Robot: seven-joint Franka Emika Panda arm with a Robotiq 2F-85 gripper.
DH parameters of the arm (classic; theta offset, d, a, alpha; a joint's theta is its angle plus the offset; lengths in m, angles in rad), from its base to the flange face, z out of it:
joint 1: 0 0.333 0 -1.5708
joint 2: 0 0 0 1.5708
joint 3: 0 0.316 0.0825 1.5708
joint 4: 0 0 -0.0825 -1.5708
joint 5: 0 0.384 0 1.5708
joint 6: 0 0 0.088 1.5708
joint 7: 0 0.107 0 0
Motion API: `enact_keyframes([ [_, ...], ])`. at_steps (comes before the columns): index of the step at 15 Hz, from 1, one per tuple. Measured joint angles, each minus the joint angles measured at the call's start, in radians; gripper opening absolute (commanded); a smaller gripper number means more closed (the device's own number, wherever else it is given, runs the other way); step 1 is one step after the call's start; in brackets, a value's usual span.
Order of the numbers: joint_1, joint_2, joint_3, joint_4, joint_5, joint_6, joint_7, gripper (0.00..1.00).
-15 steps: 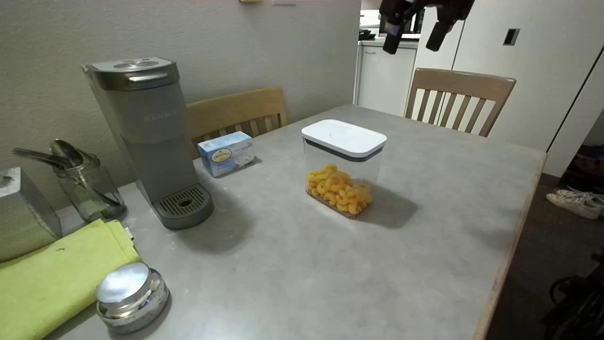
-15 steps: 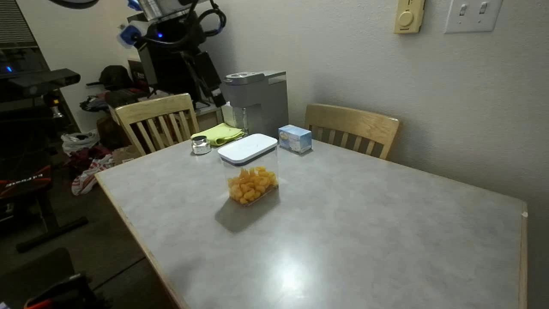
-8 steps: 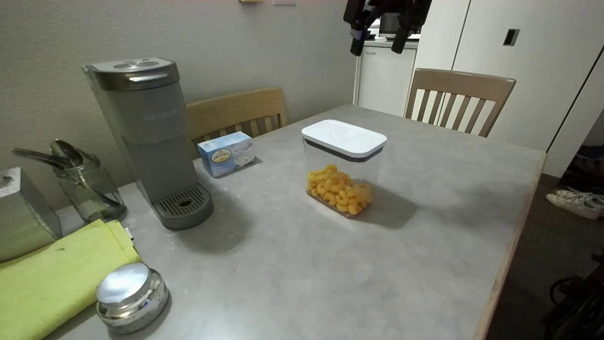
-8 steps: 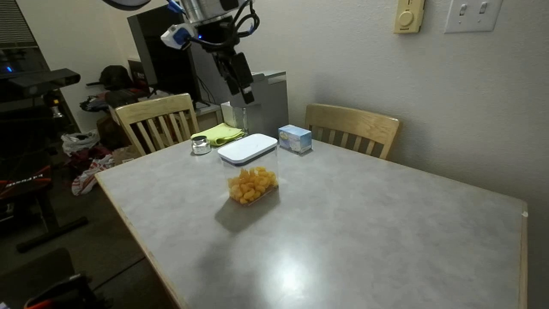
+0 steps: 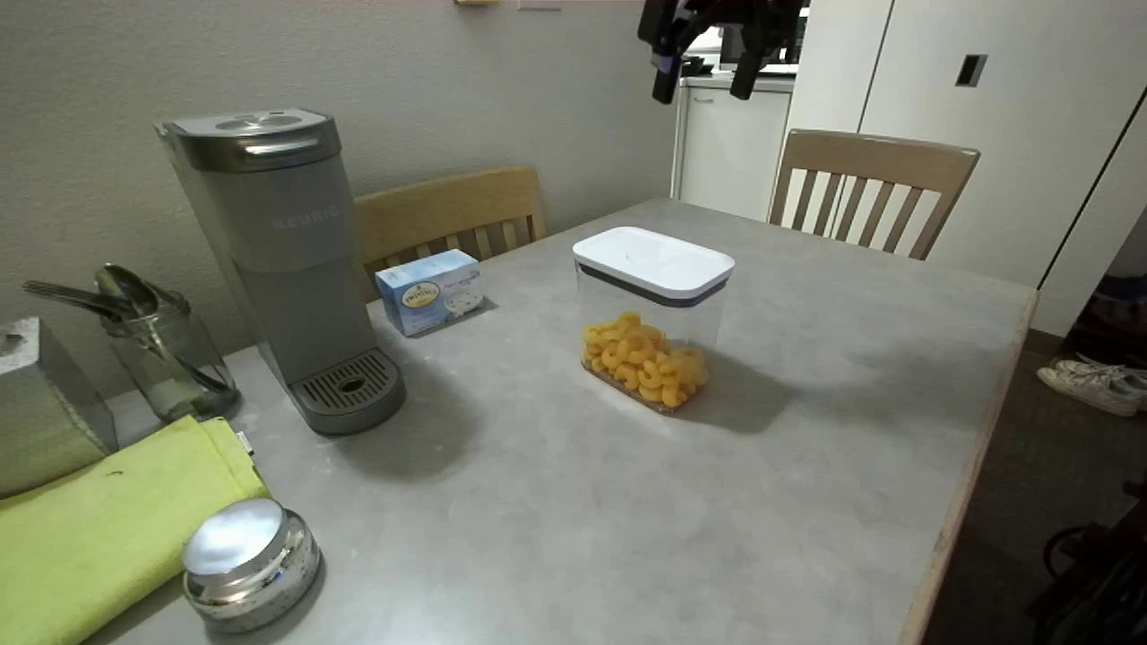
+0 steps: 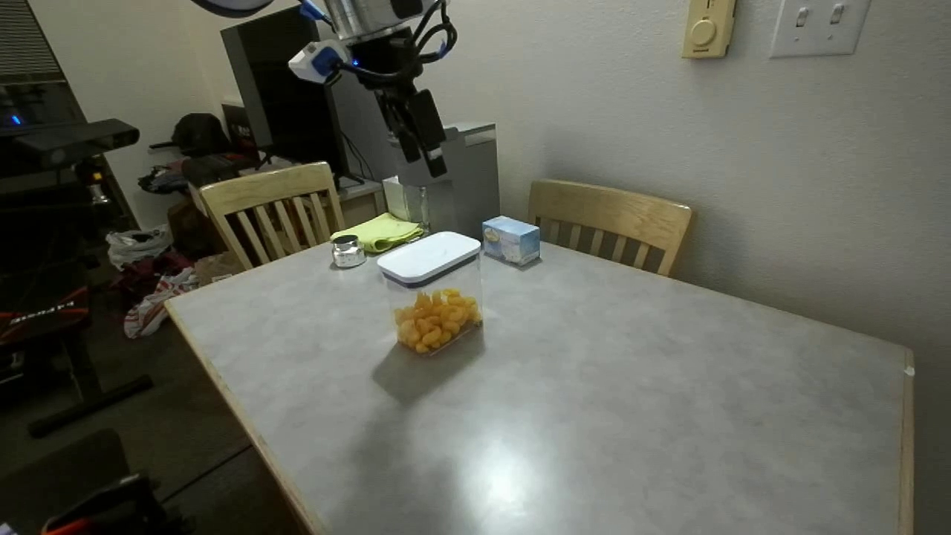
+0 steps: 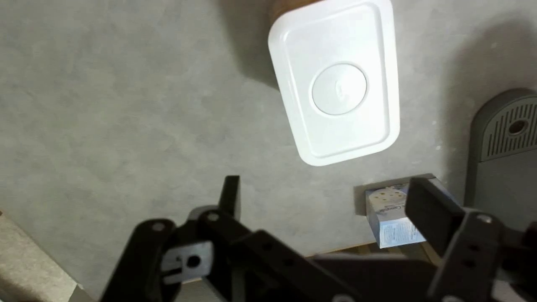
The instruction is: Press the button atop the lid then pick up the lid and put it on the table
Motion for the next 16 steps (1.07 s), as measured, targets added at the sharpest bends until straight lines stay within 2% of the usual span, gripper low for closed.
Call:
enact_keyframes([
  [6, 0.003, 0.017, -0.021, 0.009, 0.014, 0.000, -0.074, 1.00],
  [12, 0.003, 0.071, -0.053, 0.081, 0.035, 0.000, -0.162, 0.92],
  [14, 0.003, 0.090, -0.054, 0.101, 0.044, 0.000, -0.177, 0.79],
  [15, 0.003, 0.098, -0.054, 0.109, 0.048, -0.001, -0.184, 0.60],
  [16, 0.003, 0.105, -0.054, 0.116, 0.051, -0.001, -0.188, 0.54],
])
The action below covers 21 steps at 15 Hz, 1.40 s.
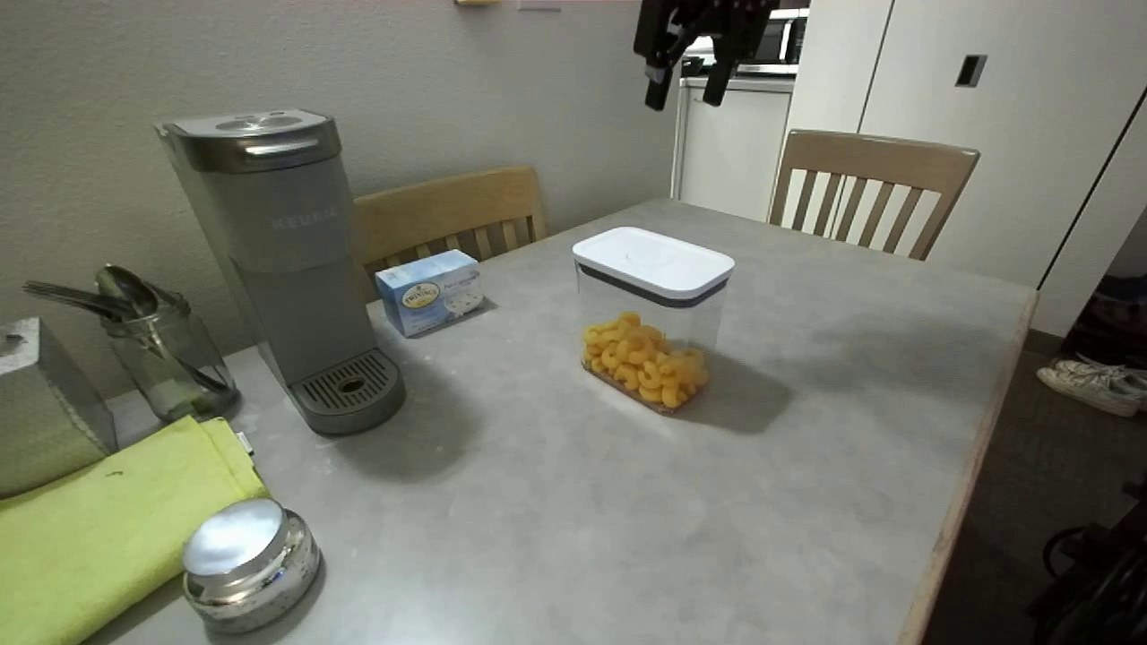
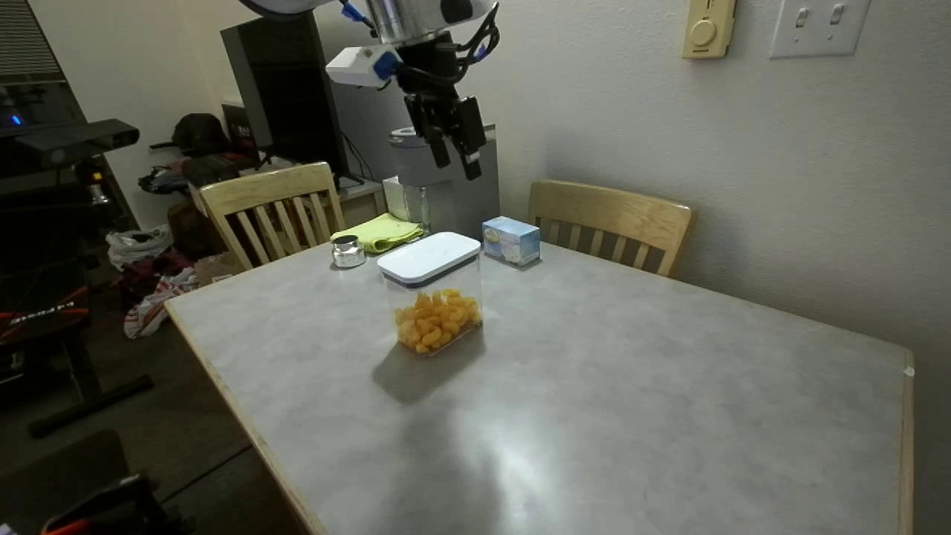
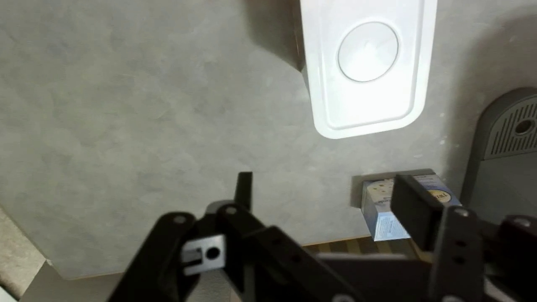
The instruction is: Press the button atop the lid then pick up the lid and put it on the table
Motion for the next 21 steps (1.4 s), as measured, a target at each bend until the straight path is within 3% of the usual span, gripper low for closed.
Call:
enact_keyframes([
  [7, 0.001, 0.022, 0.000, 0.020, 0.039, -0.001, -0.026, 0.03],
  [8, 0.002, 0.025, 0.001, 0.021, 0.053, -0.001, -0.036, 0.00],
  [21, 0.004, 0.063, 0.024, 0.028, 0.196, -0.047, -0.225, 0.00],
])
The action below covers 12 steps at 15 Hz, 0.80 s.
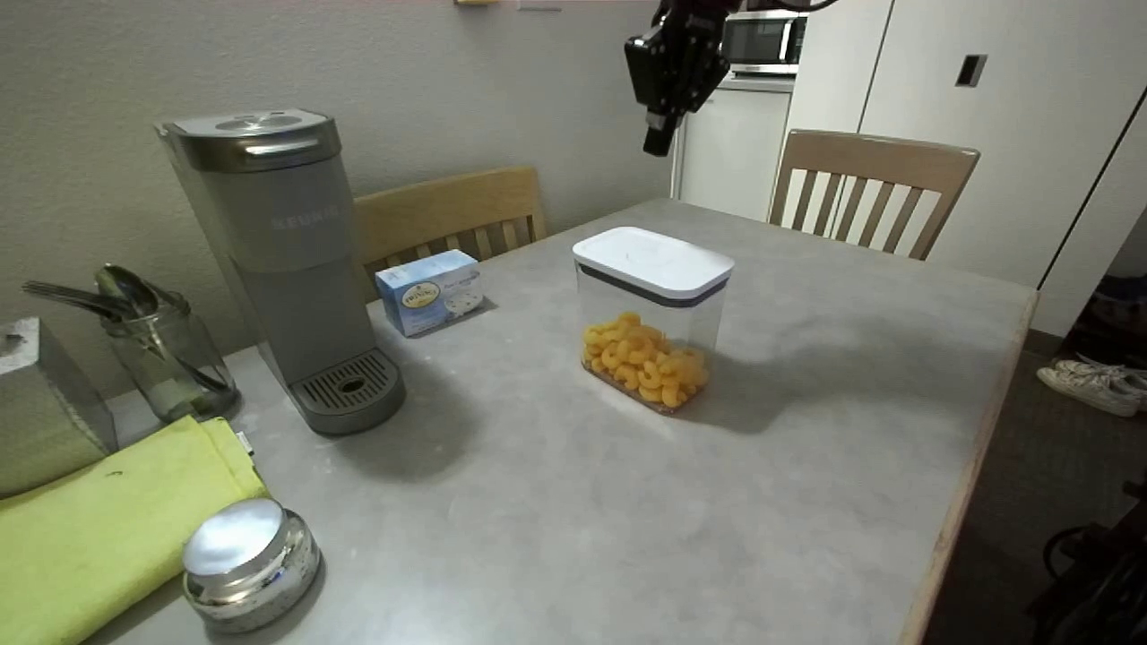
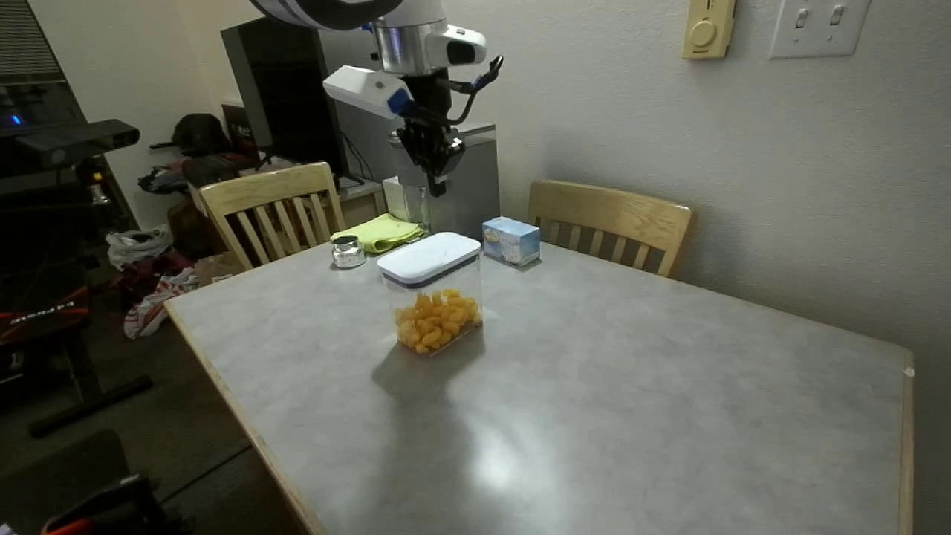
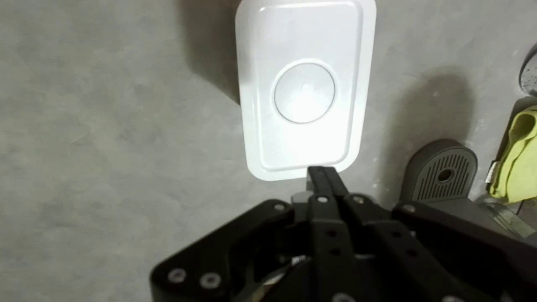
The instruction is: Press the button atop the lid then pick up the lid and put it on the table
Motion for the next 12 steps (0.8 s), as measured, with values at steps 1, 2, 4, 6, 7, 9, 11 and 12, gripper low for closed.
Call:
enact_keyframes([
  [1, 0.000, 0.004, 0.001, 0.000, 0.002, -0.001, -0.020, 0.00],
  [2, 0.000, 0.009, 0.002, 0.000, 0.002, -0.002, -0.037, 0.00],
  [4, 0.000, 0.020, 0.003, 0.000, -0.001, -0.001, -0.067, 0.00],
  [6, -0.001, 0.035, 0.002, 0.000, -0.004, 0.002, -0.081, 0.00],
  [7, -0.002, 0.044, 0.001, 0.000, -0.004, 0.004, -0.086, 0.00],
  [9, -0.004, 0.065, -0.002, 0.000, -0.004, 0.006, -0.087, 0.00],
  [11, -0.005, 0.082, -0.002, 0.000, -0.004, 0.009, -0.087, 0.00],
  [12, -0.005, 0.089, -0.002, 0.001, -0.003, 0.010, -0.087, 0.00],
])
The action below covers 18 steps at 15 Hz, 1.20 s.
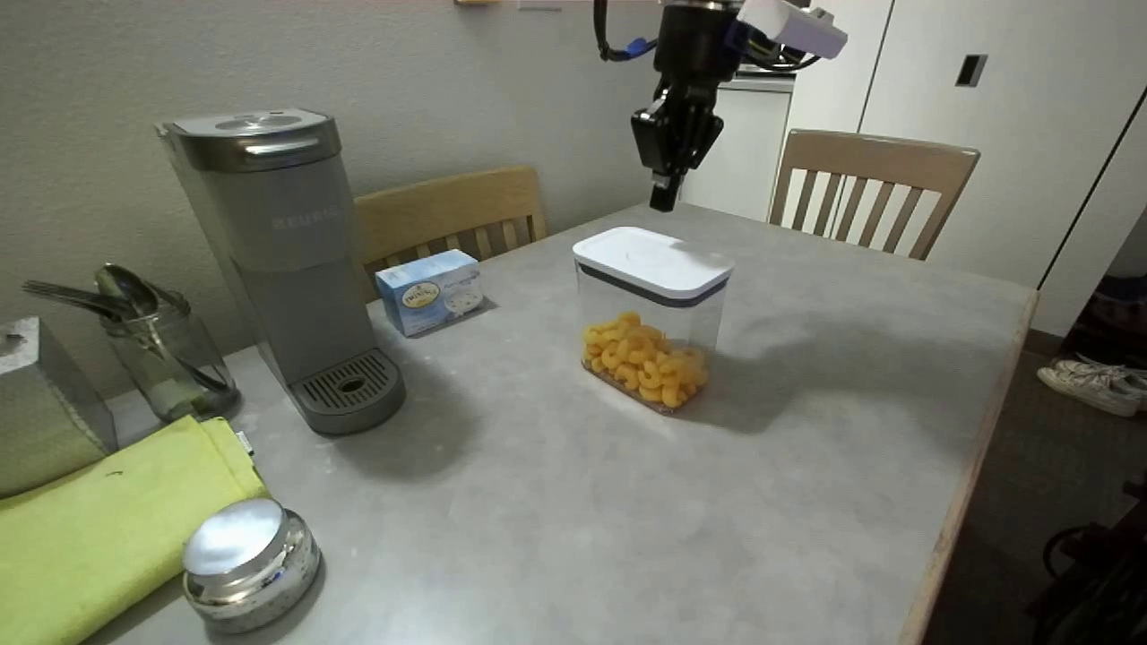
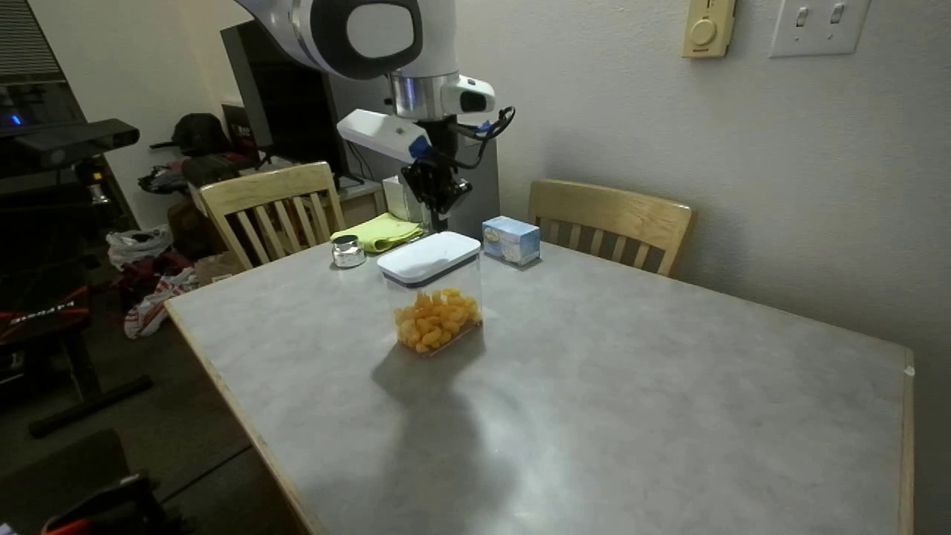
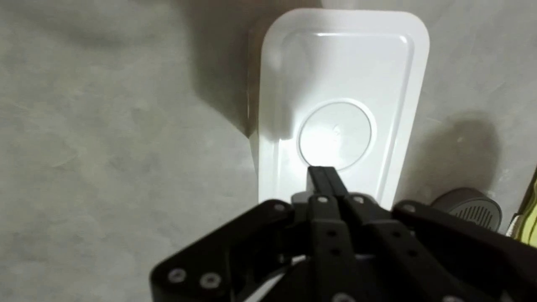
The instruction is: Press the button atop the lid then pick up the lid and put it on the table
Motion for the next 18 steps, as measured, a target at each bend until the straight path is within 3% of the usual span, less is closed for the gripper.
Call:
enact_keyframes([
  [18, 0.002, 0.067, 0.025, 0.006, 0.031, 0.000, 0.001, 0.00],
])
